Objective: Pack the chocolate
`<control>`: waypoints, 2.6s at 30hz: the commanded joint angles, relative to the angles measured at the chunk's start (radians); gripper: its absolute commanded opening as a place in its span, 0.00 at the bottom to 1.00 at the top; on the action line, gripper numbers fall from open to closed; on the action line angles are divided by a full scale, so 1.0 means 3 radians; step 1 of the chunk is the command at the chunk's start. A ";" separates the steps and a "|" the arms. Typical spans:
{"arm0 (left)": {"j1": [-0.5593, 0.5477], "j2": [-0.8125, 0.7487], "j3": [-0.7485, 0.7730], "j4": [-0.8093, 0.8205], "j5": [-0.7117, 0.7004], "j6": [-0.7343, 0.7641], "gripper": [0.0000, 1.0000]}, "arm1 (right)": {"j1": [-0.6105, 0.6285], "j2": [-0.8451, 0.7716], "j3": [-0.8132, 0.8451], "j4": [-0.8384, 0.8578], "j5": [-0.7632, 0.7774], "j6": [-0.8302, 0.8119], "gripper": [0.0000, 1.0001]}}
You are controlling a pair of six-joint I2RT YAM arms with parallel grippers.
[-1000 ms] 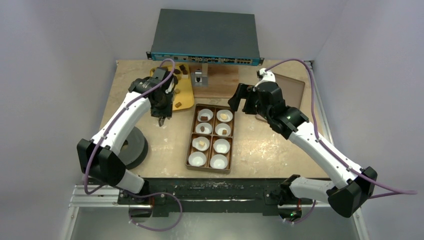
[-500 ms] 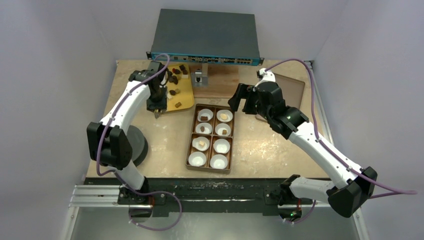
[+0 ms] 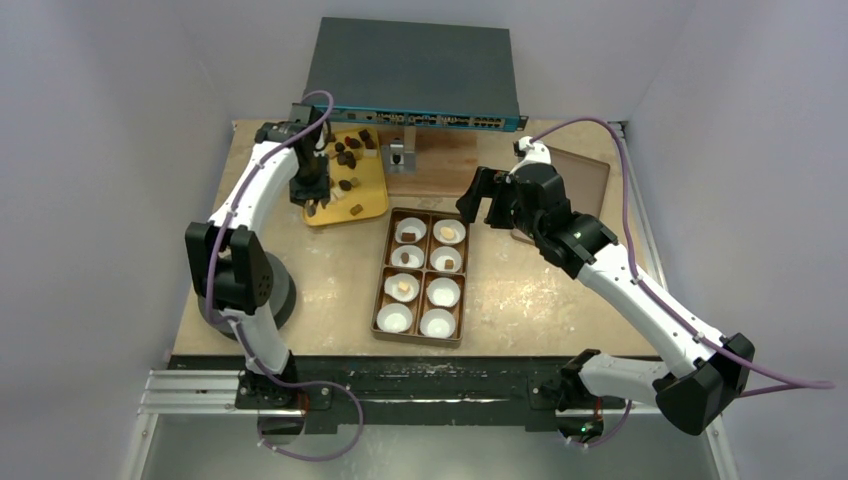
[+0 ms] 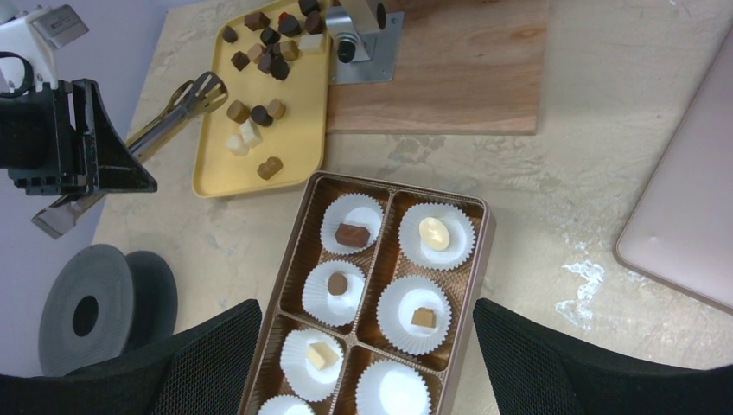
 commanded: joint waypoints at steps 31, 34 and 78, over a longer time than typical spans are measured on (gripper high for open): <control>0.0053 -0.0036 -0.0557 0.0833 0.0100 -0.0244 0.36 | 0.0002 -0.0105 0.0116 0.0023 0.0025 -0.0038 0.89; 0.0053 0.0001 -0.0572 0.0862 0.0130 -0.0256 0.36 | 0.0002 -0.0120 0.0116 0.0010 0.0037 -0.0038 0.89; 0.0053 -0.0541 -0.0836 0.0548 -0.0033 -0.0193 0.27 | 0.0002 -0.0175 0.0089 0.0021 0.0046 -0.0016 0.89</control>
